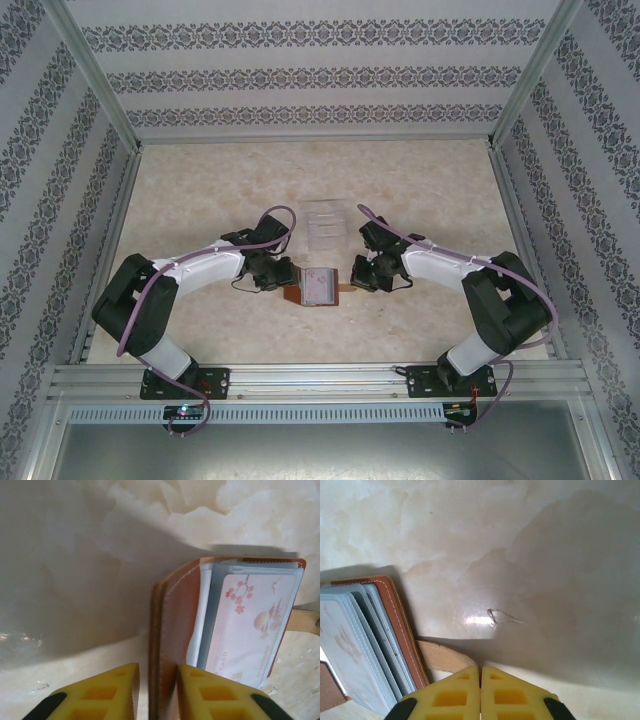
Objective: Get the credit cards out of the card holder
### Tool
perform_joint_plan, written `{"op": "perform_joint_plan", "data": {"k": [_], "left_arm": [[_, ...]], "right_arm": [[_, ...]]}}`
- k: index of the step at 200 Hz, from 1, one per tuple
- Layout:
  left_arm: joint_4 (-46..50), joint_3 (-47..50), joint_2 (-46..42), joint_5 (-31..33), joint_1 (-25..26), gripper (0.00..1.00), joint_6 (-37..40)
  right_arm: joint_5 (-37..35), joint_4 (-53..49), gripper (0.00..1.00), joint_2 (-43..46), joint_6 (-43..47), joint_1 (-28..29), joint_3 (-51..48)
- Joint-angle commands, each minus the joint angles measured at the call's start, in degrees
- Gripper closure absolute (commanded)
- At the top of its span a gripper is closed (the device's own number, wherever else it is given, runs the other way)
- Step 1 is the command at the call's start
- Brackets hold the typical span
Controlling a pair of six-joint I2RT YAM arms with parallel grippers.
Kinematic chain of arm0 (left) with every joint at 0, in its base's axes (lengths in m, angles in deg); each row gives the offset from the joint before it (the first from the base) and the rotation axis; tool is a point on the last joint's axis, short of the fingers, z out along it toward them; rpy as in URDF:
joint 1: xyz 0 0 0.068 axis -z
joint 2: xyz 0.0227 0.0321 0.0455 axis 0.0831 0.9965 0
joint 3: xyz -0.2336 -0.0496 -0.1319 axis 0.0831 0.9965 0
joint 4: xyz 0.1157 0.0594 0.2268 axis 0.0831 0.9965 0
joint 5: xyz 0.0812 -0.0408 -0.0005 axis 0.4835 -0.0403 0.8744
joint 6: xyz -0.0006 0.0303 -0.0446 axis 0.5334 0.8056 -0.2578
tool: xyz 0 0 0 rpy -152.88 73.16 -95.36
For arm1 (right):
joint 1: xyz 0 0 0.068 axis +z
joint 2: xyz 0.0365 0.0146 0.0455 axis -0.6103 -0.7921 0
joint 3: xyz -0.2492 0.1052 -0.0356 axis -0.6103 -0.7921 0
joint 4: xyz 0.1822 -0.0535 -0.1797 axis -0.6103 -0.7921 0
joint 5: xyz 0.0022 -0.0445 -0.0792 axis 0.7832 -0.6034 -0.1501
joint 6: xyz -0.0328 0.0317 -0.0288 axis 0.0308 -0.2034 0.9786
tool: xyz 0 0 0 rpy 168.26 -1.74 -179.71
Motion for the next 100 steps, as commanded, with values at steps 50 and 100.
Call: {"op": "perform_joint_plan", "data": {"k": [50, 100], "left_arm": [[3.8, 1.8, -3.7, 4.3, -0.8, 0.68, 2.7], [3.7, 2.8, -3.7, 3.6, -0.8, 0.74, 3.4]], "right_arm": [[-7.6, -12.5, 0.73, 3.4, 5.4, 0.7, 6.2], [-9.6, -17.1, 0.67, 3.1, 7.6, 2.4, 12.0]]}}
